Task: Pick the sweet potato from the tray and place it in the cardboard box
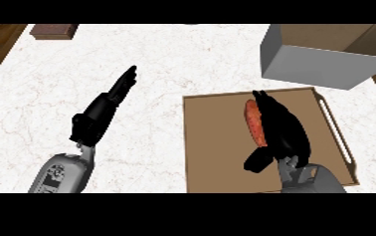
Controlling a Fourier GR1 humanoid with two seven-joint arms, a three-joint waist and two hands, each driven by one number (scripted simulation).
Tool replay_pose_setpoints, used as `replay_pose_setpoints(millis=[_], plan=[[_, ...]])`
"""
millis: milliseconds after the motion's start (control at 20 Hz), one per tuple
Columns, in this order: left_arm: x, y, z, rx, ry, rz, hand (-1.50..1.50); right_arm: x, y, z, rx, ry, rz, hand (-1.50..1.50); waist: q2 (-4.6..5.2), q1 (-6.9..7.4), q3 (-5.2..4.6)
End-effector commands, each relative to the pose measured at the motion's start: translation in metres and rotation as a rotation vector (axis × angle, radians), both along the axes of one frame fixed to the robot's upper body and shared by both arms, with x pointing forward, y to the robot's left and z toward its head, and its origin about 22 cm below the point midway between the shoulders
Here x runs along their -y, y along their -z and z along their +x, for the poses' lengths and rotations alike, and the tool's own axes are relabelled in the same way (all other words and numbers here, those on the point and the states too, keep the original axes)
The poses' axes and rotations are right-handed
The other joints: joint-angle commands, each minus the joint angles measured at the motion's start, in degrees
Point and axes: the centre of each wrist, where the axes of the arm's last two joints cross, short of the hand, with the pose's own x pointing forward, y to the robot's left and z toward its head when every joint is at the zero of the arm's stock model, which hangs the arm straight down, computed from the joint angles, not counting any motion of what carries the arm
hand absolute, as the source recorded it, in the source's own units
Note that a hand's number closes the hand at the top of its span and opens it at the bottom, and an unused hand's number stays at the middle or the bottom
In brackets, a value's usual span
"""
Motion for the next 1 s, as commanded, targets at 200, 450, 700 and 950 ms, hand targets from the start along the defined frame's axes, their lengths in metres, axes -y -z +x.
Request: replay_pose_setpoints(millis=[200,450,700,950], plan=[[0.000,0.005,-0.009,0.010,0.008,0.016,0.00,-0.005,0.022,0.019,-0.078,-0.013,-0.012,-1.50,0.02,0.11,0.01],[-0.009,-0.004,-0.018,0.004,-0.004,0.011,0.00,-0.001,0.033,0.009,-0.098,0.004,-0.021,-1.50,-0.03,0.11,0.01],[-0.011,0.006,-0.003,-0.009,0.001,0.006,0.00,-0.006,0.030,0.020,-0.100,0.001,-0.028,-1.50,0.01,0.02,0.00],[-0.003,0.008,-0.003,0.020,-0.003,0.026,0.00,0.003,0.066,0.015,-0.115,0.011,-0.088,-1.50,0.04,0.02,0.01]])
